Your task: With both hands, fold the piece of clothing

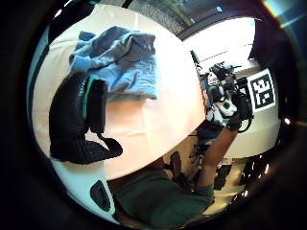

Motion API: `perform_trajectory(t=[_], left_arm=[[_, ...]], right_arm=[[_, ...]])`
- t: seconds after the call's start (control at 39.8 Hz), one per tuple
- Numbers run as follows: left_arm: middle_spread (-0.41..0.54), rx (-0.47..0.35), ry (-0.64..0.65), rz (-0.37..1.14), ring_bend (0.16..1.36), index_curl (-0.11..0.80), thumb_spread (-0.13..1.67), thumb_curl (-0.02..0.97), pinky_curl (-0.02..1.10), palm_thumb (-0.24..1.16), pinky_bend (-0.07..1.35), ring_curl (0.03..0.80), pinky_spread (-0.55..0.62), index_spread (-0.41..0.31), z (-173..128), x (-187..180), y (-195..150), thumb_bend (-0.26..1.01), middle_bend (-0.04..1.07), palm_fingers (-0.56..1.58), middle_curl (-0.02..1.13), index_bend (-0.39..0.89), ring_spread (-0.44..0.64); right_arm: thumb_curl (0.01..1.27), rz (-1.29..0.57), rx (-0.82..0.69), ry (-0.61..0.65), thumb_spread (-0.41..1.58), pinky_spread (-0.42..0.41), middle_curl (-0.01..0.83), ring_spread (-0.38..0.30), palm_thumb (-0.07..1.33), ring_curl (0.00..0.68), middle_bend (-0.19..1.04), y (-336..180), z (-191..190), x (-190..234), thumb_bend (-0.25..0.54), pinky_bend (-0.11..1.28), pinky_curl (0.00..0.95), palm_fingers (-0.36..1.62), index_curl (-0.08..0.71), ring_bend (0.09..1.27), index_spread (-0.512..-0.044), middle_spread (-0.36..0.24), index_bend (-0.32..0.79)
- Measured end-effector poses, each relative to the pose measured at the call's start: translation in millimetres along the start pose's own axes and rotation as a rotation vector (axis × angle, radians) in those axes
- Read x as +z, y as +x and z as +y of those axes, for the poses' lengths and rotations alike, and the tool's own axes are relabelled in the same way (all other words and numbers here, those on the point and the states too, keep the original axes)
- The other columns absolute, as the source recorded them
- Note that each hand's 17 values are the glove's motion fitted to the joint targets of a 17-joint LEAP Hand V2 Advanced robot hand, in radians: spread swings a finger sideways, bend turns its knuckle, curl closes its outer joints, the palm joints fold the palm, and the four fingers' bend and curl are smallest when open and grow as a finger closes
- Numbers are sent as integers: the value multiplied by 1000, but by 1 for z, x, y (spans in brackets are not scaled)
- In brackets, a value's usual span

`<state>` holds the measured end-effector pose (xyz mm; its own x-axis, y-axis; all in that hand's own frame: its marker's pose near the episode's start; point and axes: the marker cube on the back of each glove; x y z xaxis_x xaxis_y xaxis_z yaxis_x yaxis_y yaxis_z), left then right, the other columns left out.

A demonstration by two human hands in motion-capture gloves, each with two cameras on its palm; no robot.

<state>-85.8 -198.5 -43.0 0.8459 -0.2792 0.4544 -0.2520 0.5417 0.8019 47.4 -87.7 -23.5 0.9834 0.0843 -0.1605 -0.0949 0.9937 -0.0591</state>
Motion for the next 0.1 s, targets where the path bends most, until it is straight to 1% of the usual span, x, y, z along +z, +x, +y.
perform_trajectory(t=[0.03,0.05,0.1], left_arm=[[-82,1,64,-23,444,314,1452,283,374,496,520,325,136,-143,-9,3,0,16,178,471,384,141,109],[-82,2,98,-25,442,315,1446,285,374,493,521,325,139,-143,-14,4,2,12,177,469,384,142,110],[-81,3,120,-6,443,316,1436,284,372,485,521,325,145,-143,-18,4,9,2,176,467,382,144,116]], right_arm=[[431,-23,13,27,1155,111,384,-21,383,276,151,6,2,-1,-10,517,356,318,341,152,-364,-134,181],[425,-43,21,51,1174,123,380,-14,384,273,155,11,5,-2,-9,520,354,317,342,156,-365,-133,183],[415,-70,25,85,1209,144,372,-2,396,269,158,16,13,-9,-2,524,352,313,346,162,-368,-130,185]])
